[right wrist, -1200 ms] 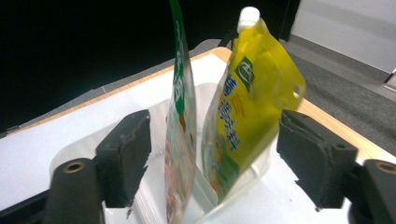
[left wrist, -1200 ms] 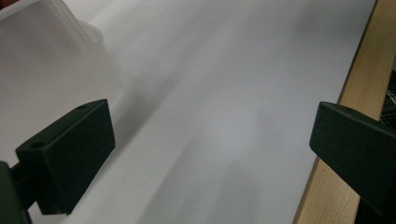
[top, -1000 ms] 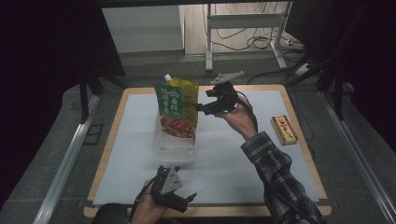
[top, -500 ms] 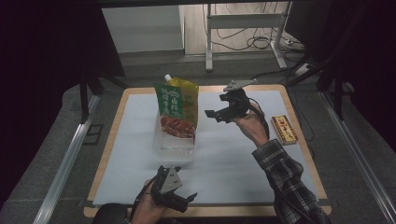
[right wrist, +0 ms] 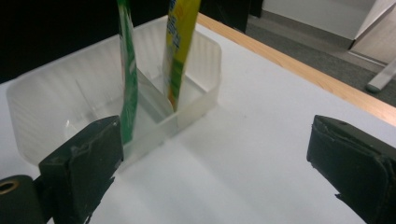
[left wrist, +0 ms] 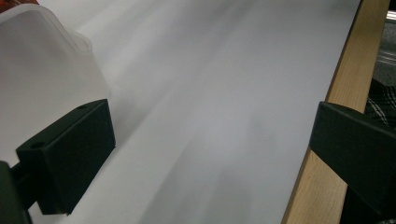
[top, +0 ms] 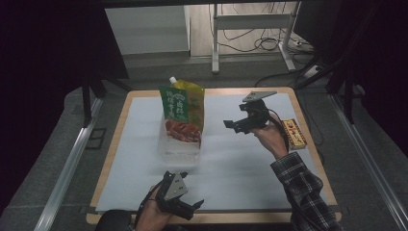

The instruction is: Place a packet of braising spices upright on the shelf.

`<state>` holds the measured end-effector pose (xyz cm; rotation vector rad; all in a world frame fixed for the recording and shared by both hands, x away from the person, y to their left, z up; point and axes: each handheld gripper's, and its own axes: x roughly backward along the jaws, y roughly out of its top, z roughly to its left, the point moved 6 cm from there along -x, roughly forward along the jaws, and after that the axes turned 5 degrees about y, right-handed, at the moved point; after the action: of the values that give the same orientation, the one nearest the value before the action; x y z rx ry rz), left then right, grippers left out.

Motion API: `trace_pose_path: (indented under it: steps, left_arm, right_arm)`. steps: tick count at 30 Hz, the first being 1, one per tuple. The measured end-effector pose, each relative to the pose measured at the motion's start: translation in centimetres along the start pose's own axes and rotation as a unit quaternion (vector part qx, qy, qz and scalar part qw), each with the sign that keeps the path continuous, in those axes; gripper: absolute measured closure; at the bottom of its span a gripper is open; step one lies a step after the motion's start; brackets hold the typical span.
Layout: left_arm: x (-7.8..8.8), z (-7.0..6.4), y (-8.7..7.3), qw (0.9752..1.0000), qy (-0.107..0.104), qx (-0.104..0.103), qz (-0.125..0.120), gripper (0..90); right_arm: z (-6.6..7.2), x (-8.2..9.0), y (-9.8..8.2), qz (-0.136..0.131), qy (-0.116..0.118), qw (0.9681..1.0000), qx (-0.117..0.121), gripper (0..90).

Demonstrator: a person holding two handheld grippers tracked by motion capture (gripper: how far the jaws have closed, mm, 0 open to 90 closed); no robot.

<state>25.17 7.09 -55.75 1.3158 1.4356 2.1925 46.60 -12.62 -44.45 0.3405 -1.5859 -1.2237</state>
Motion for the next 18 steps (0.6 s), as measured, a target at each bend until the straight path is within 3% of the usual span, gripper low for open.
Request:
trace_pose_path:
  steps: [18]
  left_arm:
    - [0.0, 0.0, 0.1, 1.0, -0.003, -0.005, -0.003, 0.2]
  right_arm:
    - [-1.8, 2.5, -4.1, 0.006, -0.04, 0.9988, -0.029, 3.9]
